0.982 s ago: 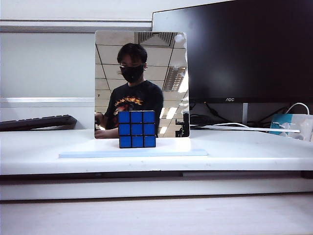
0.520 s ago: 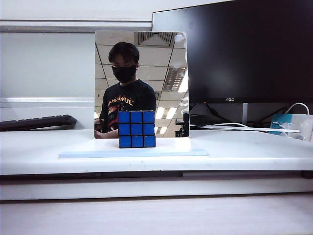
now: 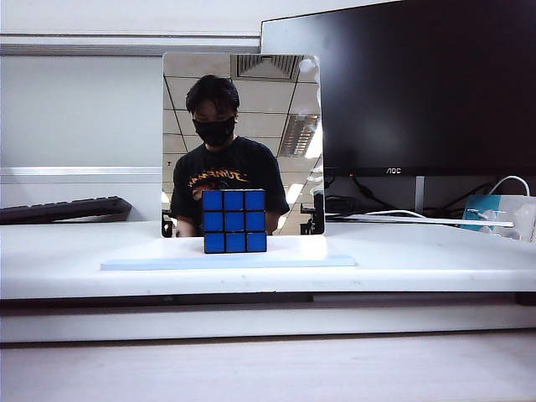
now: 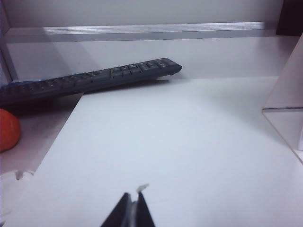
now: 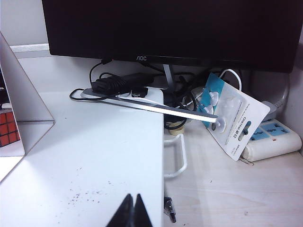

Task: Move the the Rubik's Cube near the mirror.

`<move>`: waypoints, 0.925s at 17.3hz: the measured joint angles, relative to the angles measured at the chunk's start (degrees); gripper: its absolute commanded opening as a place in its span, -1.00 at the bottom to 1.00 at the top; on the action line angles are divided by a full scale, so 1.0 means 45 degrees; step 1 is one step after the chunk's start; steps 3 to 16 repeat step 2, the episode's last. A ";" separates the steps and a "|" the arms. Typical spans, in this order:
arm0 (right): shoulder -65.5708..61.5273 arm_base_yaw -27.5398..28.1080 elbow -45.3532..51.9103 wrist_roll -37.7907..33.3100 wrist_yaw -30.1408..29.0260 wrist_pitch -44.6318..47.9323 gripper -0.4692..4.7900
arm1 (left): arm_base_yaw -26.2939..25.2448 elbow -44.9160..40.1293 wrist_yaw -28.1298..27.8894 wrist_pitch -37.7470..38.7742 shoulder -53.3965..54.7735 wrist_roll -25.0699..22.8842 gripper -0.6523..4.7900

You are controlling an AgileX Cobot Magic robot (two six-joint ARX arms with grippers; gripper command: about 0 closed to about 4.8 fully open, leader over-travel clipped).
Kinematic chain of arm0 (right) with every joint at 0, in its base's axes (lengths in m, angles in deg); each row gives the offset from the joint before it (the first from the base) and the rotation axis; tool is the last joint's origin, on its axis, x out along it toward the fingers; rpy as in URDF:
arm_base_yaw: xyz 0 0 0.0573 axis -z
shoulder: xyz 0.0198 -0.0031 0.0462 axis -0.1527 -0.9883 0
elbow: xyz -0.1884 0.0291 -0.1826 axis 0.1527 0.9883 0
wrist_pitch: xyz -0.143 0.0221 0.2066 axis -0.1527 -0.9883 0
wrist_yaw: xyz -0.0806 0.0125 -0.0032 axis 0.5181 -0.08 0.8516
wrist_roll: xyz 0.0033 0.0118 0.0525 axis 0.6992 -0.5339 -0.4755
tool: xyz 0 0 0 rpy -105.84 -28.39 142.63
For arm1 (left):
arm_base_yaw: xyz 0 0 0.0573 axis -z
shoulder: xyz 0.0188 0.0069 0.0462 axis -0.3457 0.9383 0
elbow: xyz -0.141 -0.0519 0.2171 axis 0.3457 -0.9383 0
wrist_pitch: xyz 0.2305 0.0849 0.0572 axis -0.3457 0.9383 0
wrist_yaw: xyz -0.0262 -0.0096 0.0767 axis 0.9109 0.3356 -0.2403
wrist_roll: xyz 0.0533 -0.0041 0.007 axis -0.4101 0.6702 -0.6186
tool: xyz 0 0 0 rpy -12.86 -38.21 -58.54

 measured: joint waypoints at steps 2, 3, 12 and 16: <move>0.0000 0.0000 0.0000 0.0000 0.0000 0.0000 -0.84 | 0.0000 0.0000 0.0000 0.0005 0.0000 0.0000 -0.68; 0.0000 0.0000 0.0000 0.0000 0.0000 0.0000 -0.84 | 0.0000 0.0000 0.0000 0.0005 0.0000 0.0000 -0.68; 0.0000 0.0000 0.0000 0.0000 0.0000 0.0000 -0.84 | 0.0000 0.0000 0.0000 0.0005 0.0000 0.0000 -0.68; 0.0000 0.0000 0.0000 0.0000 0.0000 0.0000 -0.84 | 0.0000 0.0000 0.0000 0.0005 0.0000 0.0000 -0.68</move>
